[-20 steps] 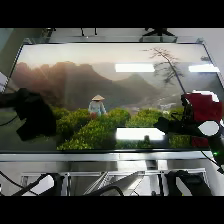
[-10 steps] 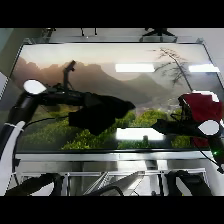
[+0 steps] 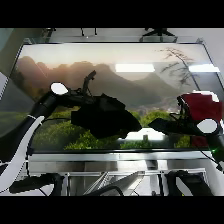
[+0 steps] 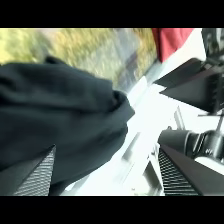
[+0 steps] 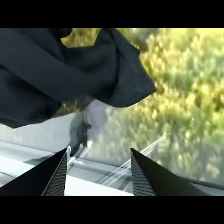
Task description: Fold the shirts.
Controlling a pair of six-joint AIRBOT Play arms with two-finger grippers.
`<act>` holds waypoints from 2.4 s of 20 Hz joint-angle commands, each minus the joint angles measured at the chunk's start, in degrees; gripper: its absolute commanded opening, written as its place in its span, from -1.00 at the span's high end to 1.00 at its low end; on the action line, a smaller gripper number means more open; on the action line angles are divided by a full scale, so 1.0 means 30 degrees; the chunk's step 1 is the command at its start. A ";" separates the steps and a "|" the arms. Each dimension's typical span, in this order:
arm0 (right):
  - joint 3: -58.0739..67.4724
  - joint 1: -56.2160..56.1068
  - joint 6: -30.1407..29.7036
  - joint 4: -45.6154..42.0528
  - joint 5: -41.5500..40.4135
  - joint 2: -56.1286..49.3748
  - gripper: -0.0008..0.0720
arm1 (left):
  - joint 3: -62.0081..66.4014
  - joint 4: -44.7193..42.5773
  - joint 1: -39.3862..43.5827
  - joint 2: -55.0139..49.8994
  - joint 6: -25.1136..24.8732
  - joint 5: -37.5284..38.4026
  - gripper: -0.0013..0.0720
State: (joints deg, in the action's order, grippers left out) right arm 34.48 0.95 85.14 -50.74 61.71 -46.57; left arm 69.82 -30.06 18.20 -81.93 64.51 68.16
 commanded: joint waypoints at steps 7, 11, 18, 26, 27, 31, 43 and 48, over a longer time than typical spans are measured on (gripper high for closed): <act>0.0000 -0.0138 -0.4211 0.2157 -0.1588 -0.4459 -0.78 | -0.2871 -0.6076 -0.7606 0.2091 0.2157 0.2499 -0.94; 0.0044 -0.1188 -1.2007 0.8786 -0.2091 -0.7439 -0.78 | -0.6317 -0.5588 -0.9012 0.1596 0.1399 -0.0459 -0.94; 0.1224 -0.3060 -1.8127 1.4717 -0.2127 -1.1832 -0.77 | -0.4699 -0.2463 -0.6535 -0.3009 -0.0612 -0.2084 -0.94; 0.2543 -0.2535 -1.8462 1.4702 -0.0459 -1.2269 0.92 | -0.0794 -0.2601 -0.4962 -0.5486 -0.0335 -0.0707 0.93; 0.2674 -0.2310 -1.8462 1.4710 -0.0109 -1.2262 0.92 | -0.0488 -0.2601 -0.5013 -0.5399 -0.0335 -0.0277 0.93; 0.2776 -0.0809 -1.8396 1.4710 0.1151 -1.1417 0.92 | -0.0729 -0.2630 -0.5850 -0.3672 -0.0335 -0.0036 0.93; 0.2769 -0.2004 -1.8615 1.0644 0.0801 -0.9595 -0.45 | -0.3789 -0.2637 -0.8524 -0.0546 -0.0568 0.0350 0.93; 0.2761 -0.3045 -1.6866 0.8466 -0.0131 -1.0411 -0.45 | -0.3781 -0.2616 -0.8524 -0.0546 -0.0561 0.0357 0.93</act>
State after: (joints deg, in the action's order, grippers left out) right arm 42.74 -6.79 31.99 -21.21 63.35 -76.69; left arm 58.65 -37.93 -7.16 -83.70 62.87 69.04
